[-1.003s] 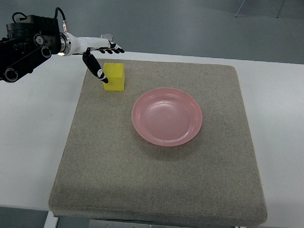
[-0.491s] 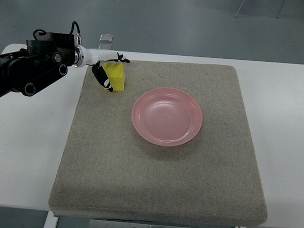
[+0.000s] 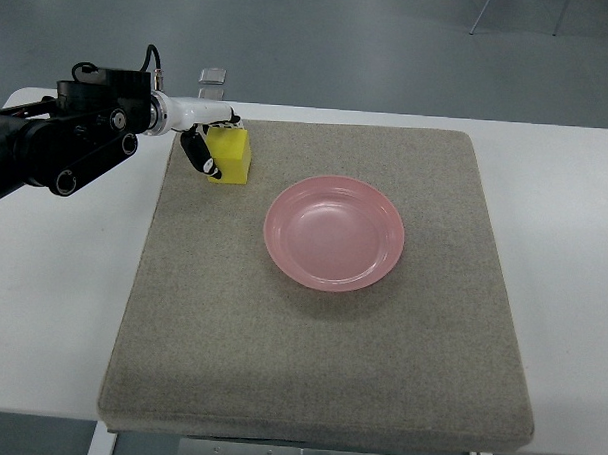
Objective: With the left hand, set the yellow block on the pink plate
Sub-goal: 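Lift the yellow cube and carry it over the pink plate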
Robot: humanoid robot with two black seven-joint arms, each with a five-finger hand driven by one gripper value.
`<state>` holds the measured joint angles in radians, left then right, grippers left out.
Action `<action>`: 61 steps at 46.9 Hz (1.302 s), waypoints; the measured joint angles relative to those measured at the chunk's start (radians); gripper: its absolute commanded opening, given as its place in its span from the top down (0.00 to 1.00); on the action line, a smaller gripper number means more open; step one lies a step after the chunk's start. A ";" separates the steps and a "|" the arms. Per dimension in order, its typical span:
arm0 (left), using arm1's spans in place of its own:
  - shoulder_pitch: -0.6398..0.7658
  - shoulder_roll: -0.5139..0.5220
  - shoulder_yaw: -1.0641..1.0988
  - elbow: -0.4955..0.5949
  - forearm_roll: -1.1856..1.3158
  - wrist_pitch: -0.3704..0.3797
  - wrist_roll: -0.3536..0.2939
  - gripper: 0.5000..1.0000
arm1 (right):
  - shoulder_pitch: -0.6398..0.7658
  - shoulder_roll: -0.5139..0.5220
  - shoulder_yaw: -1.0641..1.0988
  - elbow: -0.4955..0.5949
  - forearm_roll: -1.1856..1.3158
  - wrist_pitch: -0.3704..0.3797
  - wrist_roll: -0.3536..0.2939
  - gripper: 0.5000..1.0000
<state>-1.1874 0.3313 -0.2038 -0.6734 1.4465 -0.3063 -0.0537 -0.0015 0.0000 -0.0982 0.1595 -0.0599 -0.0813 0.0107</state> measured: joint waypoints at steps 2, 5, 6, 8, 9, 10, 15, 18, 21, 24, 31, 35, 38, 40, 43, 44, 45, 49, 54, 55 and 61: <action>0.000 -0.001 0.000 0.000 0.001 0.002 0.000 0.76 | 0.000 0.000 0.000 0.000 0.000 0.000 0.000 0.15; -0.002 -0.003 0.000 0.001 0.002 0.005 0.000 0.83 | 0.000 0.000 0.000 0.000 0.000 0.000 0.000 0.15; -0.003 -0.003 0.000 0.002 0.002 0.008 0.000 0.84 | 0.000 0.000 0.000 0.000 0.000 0.000 0.000 0.15; -0.007 -0.002 0.000 0.006 0.002 0.013 0.000 0.89 | 0.000 0.000 0.000 0.000 0.000 0.000 0.000 0.15; -0.008 -0.001 0.000 0.007 0.002 0.016 0.000 0.89 | 0.000 0.000 0.000 0.000 0.000 0.000 0.000 0.15; -0.008 -0.001 0.000 0.008 0.002 0.018 0.000 0.90 | 0.000 0.000 0.000 0.000 0.000 0.000 0.000 0.15; -0.014 0.006 0.000 0.008 -0.001 0.023 -0.001 0.96 | 0.000 0.000 0.000 0.000 0.000 0.000 0.000 0.15; -0.019 0.010 -0.001 0.006 -0.006 0.024 -0.002 0.98 | 0.000 0.000 0.000 0.000 0.000 0.000 0.000 0.15; -0.030 0.011 -0.003 -0.002 -0.011 0.024 -0.004 1.00 | 0.000 0.000 0.000 0.000 0.000 0.000 0.000 0.15; -0.033 0.016 -0.005 -0.020 -0.014 0.024 -0.005 1.00 | 0.000 0.000 0.000 0.000 0.000 0.000 0.000 0.15; -0.035 0.043 -0.008 -0.115 -0.019 0.022 -0.006 1.00 | 0.000 0.000 0.000 0.000 0.000 0.000 0.000 0.15; -0.035 0.047 -0.011 -0.172 -0.021 0.020 -0.006 1.00 | 0.000 0.000 0.000 0.000 0.000 0.000 0.000 0.15; -0.035 0.048 -0.012 -0.219 -0.024 0.019 -0.006 1.00 | 0.000 0.000 0.000 0.000 0.000 0.000 0.000 0.15; -0.032 0.049 -0.012 -0.266 -0.029 0.017 -0.009 1.00 | 0.000 0.000 0.000 0.000 -0.001 0.000 0.000 0.15; -0.030 0.061 -0.013 -0.348 -0.035 0.016 -0.017 1.00 | 0.000 0.000 0.000 0.000 -0.001 0.000 0.000 0.15; -0.030 0.066 -0.014 -0.370 -0.036 0.016 -0.019 1.00 | 0.000 0.000 0.000 0.000 -0.001 0.000 0.000 0.15; -0.030 0.069 -0.014 -0.390 -0.036 0.016 -0.019 1.00 | 0.000 0.000 0.000 0.000 -0.001 0.000 0.000 0.15; -0.032 0.073 -0.014 -0.456 -0.036 0.015 -0.020 1.00 | 0.000 0.000 0.000 0.000 -0.001 0.000 0.000 0.15; -0.035 0.053 -0.010 -0.484 -0.024 0.014 -0.020 1.00 | 0.000 0.000 0.000 0.000 -0.001 0.000 0.000 0.15; -0.035 0.045 -0.008 -0.484 -0.020 0.014 -0.020 1.00 | 0.000 0.000 0.000 0.000 0.000 0.000 0.000 0.15; -0.029 0.011 -0.001 -0.482 -0.007 0.015 -0.020 1.00 | 0.000 0.000 0.000 0.000 0.000 0.000 0.000 0.15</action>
<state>-1.2161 0.3421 -0.2045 -1.1559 1.4391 -0.2916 -0.0738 -0.0017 0.0000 -0.0982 0.1595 -0.0602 -0.0813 0.0107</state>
